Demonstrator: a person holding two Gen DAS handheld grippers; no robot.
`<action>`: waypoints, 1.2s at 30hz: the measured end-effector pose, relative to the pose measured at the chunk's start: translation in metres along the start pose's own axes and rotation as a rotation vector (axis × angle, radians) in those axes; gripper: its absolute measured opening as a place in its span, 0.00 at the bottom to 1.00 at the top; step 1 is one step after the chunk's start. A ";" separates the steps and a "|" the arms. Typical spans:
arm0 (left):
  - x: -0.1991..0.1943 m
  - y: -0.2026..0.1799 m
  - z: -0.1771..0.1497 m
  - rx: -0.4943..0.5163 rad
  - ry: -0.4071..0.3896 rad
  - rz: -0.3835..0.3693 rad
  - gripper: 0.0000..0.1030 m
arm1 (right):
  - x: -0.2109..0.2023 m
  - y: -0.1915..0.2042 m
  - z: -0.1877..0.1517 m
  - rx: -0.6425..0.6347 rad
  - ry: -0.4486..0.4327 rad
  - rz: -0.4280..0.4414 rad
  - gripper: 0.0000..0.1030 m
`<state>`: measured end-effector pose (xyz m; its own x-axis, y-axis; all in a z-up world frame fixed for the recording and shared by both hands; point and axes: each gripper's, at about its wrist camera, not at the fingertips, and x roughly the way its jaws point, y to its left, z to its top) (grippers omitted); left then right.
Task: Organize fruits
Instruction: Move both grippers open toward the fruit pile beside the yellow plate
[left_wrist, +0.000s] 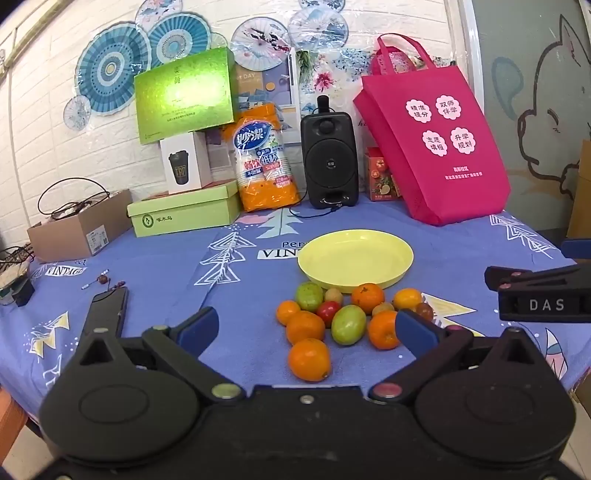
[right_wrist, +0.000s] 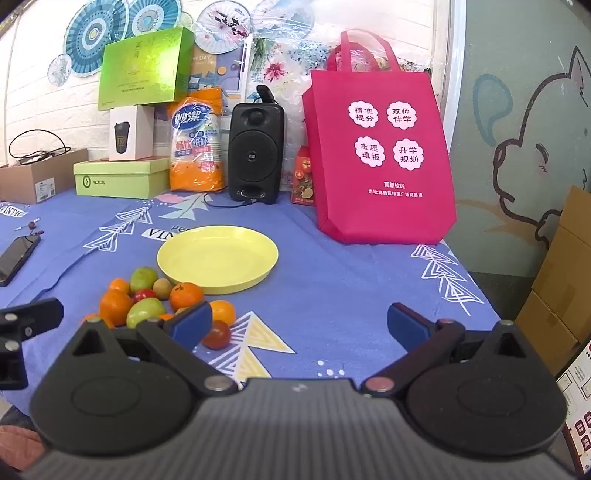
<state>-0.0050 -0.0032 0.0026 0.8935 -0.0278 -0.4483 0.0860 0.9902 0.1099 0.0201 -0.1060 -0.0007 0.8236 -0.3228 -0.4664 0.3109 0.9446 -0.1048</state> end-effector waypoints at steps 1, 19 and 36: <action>-0.002 -0.001 0.000 -0.001 -0.002 -0.003 1.00 | 0.000 0.000 0.000 0.009 0.001 0.005 1.00; 0.004 0.004 0.001 -0.018 0.002 -0.033 1.00 | 0.000 -0.001 -0.001 0.014 0.007 0.014 1.00; 0.010 0.006 -0.002 -0.001 0.011 -0.027 1.00 | 0.002 0.002 -0.008 0.033 0.014 0.080 1.00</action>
<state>0.0033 0.0025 -0.0026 0.8860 -0.0534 -0.4607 0.1096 0.9893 0.0962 0.0184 -0.1038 -0.0085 0.8398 -0.2448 -0.4845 0.2598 0.9649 -0.0373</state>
